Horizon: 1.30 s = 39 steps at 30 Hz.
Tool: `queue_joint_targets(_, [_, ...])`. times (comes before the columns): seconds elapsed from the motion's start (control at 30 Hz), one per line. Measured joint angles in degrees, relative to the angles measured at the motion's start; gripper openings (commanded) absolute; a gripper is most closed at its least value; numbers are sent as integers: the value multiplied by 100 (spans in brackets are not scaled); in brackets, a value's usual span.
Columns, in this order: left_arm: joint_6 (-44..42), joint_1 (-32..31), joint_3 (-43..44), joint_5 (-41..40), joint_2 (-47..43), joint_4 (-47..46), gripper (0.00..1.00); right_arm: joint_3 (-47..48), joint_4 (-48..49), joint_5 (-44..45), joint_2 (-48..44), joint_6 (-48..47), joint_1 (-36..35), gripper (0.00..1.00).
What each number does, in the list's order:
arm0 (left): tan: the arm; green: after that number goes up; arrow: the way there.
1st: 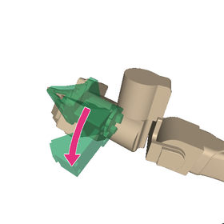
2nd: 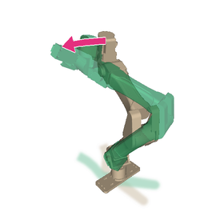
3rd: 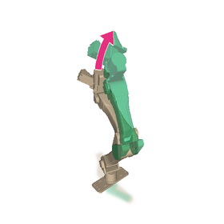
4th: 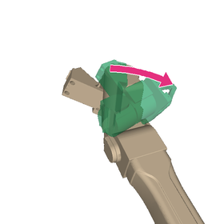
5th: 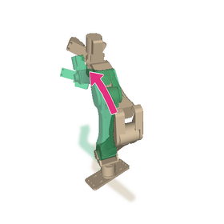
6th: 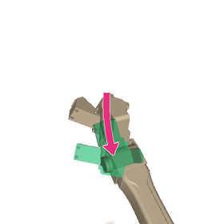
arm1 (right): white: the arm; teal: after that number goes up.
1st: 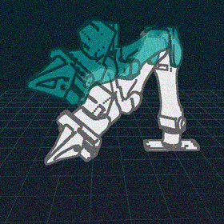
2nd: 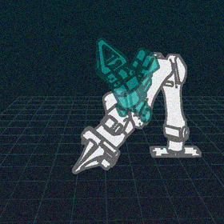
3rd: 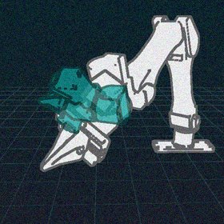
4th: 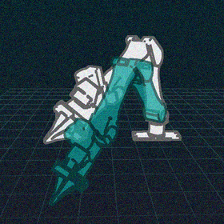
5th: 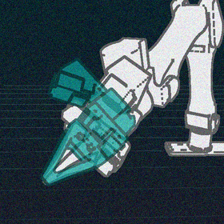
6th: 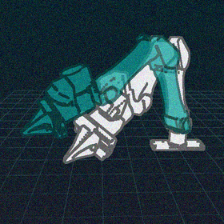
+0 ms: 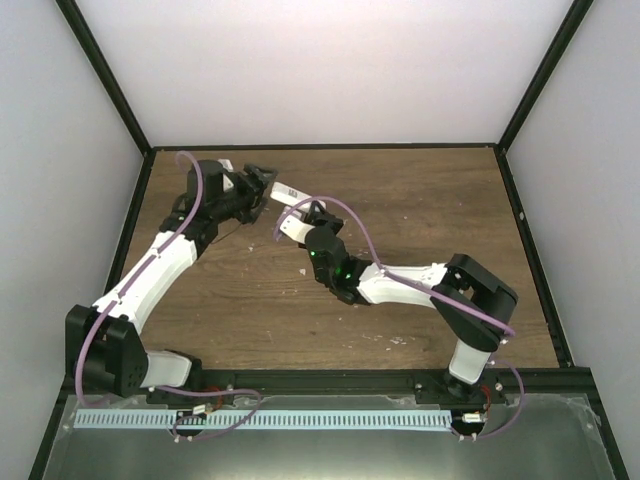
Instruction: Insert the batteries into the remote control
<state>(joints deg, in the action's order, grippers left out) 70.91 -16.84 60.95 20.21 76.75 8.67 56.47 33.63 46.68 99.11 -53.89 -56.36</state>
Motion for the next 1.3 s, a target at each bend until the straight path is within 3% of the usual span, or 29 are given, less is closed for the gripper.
queue_joint_targets(0.33, [-72,-131,0,-55,26,-4,69,-116,1038,199,122,-756,-146,3])
queue_joint_targets(0.93, [-186,-146,0,-15,264,-7,34,-122,1598,238,525,-1443,-245,3])
queue_joint_targets(1.23, [-216,-146,7,94,387,-11,18,-122,1657,286,535,-1484,-245,9])
queue_joint_targets(1.3, [-214,-146,17,120,389,-46,7,-122,1672,302,542,-1445,-245,10])
